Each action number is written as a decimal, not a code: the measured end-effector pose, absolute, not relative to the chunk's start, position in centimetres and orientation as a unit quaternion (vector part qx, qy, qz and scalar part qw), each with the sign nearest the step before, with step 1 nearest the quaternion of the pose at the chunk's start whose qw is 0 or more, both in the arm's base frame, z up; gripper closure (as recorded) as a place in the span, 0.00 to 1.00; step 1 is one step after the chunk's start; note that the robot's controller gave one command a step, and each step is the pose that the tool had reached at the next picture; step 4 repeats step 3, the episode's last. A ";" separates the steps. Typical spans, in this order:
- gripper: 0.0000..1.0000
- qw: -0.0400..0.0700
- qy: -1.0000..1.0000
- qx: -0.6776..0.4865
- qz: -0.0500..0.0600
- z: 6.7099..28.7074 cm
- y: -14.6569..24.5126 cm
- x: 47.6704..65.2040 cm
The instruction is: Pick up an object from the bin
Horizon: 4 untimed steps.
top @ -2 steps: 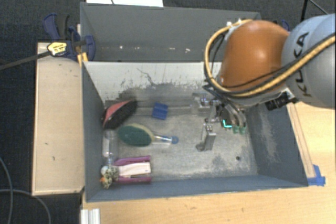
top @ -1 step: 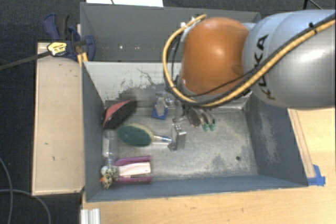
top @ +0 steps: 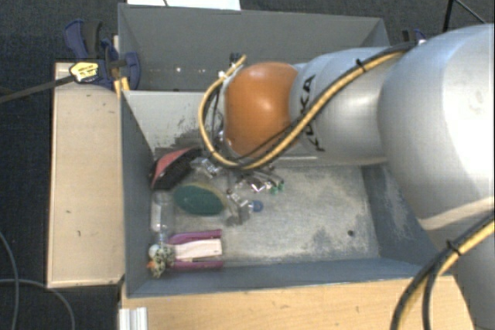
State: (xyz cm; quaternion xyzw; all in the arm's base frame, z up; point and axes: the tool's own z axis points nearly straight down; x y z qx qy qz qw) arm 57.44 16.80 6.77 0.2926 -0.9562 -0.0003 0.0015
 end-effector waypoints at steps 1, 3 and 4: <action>1.00 0.000 -0.957 0.289 0.000 7.0 16.8 57.6; 1.00 -0.005 -0.953 0.303 0.000 24.7 19.8 52.5; 1.00 -0.005 -0.953 0.303 0.000 24.7 19.8 52.5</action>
Offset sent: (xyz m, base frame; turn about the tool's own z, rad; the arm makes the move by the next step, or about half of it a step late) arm 0.0000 0.0000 0.0000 0.0000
